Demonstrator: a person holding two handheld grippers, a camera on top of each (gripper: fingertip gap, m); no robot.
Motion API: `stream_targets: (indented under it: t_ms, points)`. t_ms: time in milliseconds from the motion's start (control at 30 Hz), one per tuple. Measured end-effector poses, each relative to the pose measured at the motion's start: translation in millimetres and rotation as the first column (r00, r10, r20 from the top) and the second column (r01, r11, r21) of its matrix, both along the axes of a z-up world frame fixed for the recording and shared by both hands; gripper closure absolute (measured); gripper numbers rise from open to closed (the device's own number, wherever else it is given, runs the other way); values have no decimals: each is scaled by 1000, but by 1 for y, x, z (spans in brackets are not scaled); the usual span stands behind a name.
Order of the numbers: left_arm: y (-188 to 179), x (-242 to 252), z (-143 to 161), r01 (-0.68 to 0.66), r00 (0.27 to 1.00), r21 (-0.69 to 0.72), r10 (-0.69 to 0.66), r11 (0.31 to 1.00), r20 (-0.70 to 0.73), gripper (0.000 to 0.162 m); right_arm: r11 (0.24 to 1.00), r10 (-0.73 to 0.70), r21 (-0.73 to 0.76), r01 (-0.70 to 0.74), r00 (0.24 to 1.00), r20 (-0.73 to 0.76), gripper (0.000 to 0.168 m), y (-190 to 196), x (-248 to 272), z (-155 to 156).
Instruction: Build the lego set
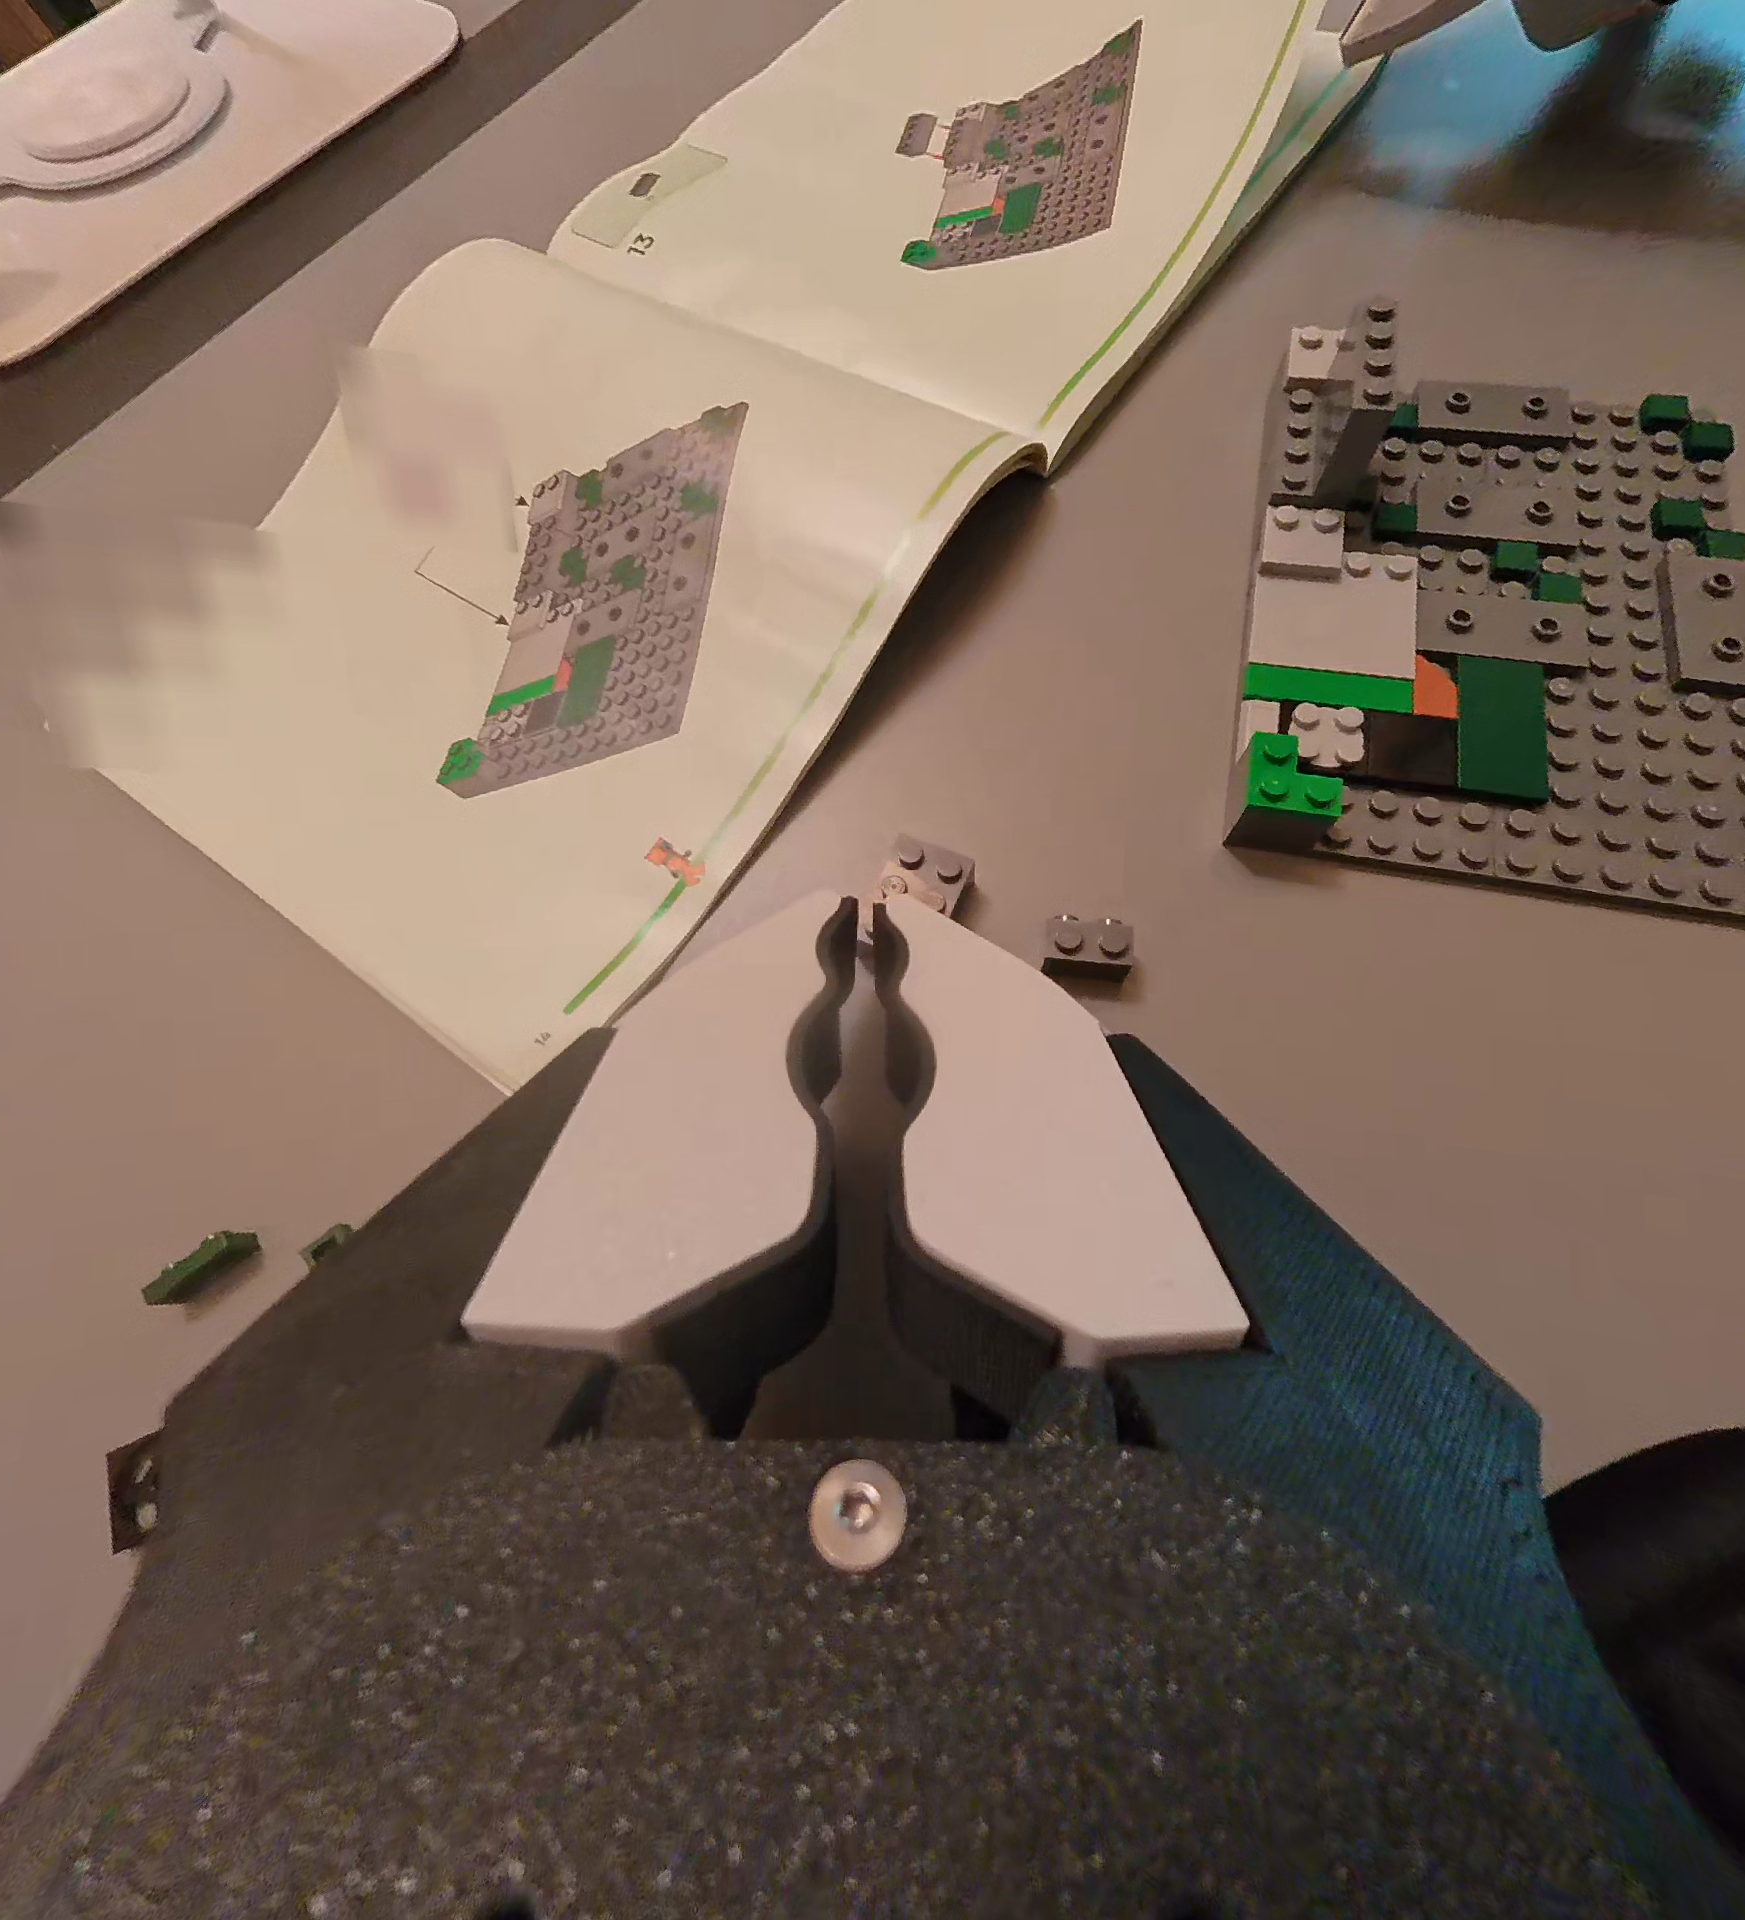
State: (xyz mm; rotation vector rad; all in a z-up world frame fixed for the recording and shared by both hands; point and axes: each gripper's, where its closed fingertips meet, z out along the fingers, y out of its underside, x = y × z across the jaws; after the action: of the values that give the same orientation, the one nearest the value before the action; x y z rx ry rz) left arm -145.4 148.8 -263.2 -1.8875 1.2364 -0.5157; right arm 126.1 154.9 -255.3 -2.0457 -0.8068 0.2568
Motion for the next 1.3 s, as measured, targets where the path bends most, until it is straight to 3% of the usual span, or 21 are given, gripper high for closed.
stream_targets:
  t_ms: [433, 767, 1100, 1300]
  points:
    - [0, 0, 0, 6, 1000, -14, -6, 1000, 12, 160, 1000, -18, -8, 18, 1000, 13, 140, 5, 3, -7]
    - [-2, -1, 5, 14, 999, 1, -14, 1000, 39, 160, 1000, 7, 8, -7, 996, 85, 141, 30, -14, -4]
    - [-9, -1, 19, 35, 996, 46, -39, 998, 79, 160, 957, 241, 135, -257, 963, 123, 141, 70, -116, 35]
    - [-14, 1, 21, 54, 995, 58, -59, 997, 84, 160, 896, 405, 116, -428, 897, 179, 141, 79, -189, 33]
